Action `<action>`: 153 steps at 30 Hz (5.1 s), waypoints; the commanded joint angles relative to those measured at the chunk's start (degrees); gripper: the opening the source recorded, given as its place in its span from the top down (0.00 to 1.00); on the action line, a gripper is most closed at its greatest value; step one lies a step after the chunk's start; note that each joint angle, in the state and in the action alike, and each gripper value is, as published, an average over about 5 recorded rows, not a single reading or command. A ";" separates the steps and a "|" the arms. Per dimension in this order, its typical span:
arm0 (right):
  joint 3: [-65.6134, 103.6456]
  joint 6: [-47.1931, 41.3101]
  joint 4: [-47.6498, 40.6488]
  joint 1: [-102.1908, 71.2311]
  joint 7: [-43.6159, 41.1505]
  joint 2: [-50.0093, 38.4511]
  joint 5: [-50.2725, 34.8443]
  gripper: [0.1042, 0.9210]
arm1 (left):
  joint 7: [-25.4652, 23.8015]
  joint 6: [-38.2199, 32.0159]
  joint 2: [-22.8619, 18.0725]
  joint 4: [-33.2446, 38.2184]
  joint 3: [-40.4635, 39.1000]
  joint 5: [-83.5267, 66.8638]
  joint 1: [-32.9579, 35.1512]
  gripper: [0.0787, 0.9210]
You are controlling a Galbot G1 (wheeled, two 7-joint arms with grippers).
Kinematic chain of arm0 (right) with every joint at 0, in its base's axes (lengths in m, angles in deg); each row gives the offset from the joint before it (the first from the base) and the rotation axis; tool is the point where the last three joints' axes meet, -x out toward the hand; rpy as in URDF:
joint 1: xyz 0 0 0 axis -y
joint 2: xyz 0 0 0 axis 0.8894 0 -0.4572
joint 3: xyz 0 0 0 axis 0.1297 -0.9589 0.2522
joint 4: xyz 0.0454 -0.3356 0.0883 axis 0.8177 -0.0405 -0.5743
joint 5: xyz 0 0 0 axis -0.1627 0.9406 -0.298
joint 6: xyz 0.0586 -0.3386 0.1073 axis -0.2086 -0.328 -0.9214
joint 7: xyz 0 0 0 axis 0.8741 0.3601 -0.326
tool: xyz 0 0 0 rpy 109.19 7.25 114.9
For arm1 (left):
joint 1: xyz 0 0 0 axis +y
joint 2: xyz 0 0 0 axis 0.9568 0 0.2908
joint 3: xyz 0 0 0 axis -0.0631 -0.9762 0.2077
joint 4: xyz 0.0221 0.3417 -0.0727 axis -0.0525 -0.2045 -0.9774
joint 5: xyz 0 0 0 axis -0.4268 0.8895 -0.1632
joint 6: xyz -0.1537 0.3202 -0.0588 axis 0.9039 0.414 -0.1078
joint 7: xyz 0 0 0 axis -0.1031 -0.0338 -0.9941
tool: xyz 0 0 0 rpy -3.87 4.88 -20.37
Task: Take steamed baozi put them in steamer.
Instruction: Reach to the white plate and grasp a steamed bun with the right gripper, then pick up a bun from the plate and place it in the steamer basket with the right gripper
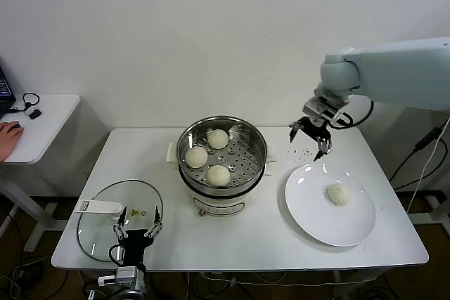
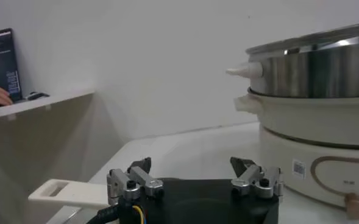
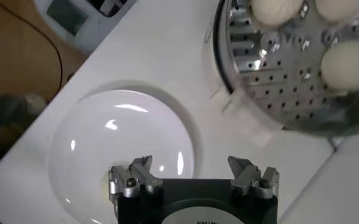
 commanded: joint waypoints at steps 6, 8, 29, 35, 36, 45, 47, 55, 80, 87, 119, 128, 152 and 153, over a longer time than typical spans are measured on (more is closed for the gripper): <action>-2.09 -12.84 -2.58 -6.13 -1.60 -8.82 -0.29 0.12 | -0.02 -0.29 -2.80 -0.22 0.49 -0.34 0.15 0.12; -0.91 -12.79 -4.03 -7.90 -2.00 -9.17 0.27 0.12 | -0.04 -0.21 -2.80 -0.05 0.51 -0.32 0.13 0.12; 10.27 -11.87 -12.62 -23.11 -1.63 -10.85 8.47 0.12 | 0.10 -0.62 -2.80 0.20 1.01 0.51 1.00 0.12; 12.75 -11.36 -14.38 -27.06 -1.02 -11.91 10.07 0.12 | 0.18 -0.83 -2.80 -0.07 1.09 0.96 1.13 0.12; 13.24 -11.28 -14.72 -27.68 -0.84 -12.06 10.22 0.12 | 0.21 -0.90 -2.80 -0.20 1.08 1.07 1.12 0.12; 17.43 -10.56 -18.65 -33.21 0.08 -12.86 12.18 0.12 | 0.28 -1.42 -2.80 -0.95 0.74 1.59 1.12 0.12; 18.17 -10.46 -19.40 -34.16 0.16 -12.80 12.67 0.12 | 0.31 -1.44 -2.80 -1.04 0.74 1.60 1.13 0.12; 21.48 -9.61 -23.50 -37.02 1.50 -11.38 13.50 0.12 | 0.43 -1.62 -2.80 -1.35 0.72 1.70 1.16 0.12; 21.66 -9.96 -21.49 -34.76 1.28 -11.78 14.69 0.41 | 0.46 -1.72 -2.80 -1.09 0.83 1.72 1.10 0.12; 17.66 -10.09 -17.69 -24.62 -0.30 -12.26 10.99 0.44 | 0.27 -1.37 -2.80 -0.93 0.42 1.81 0.69 0.12; 3.16 -20.10 4.29 10.01 0.92 4.46 -21.76 0.45 | -0.30 0.01 -2.80 -0.75 0.51 2.42 0.17 0.12; 8.39 -22.19 0.94 2.79 4.10 10.62 -21.49 0.46 | -0.26 -0.11 -2.80 -0.38 0.92 2.01 0.49 0.12; 13.38 -23.36 -4.60 -13.95 8.68 11.18 -13.66 0.46 | -0.07 -0.85 -2.80 -1.36 2.18 1.90 0.71 0.12; 13.44 -23.38 -4.79 -14.27 8.87 11.15 -13.59 0.46 | -0.05 -0.93 -2.80 -1.46 2.21 1.90 0.68 0.12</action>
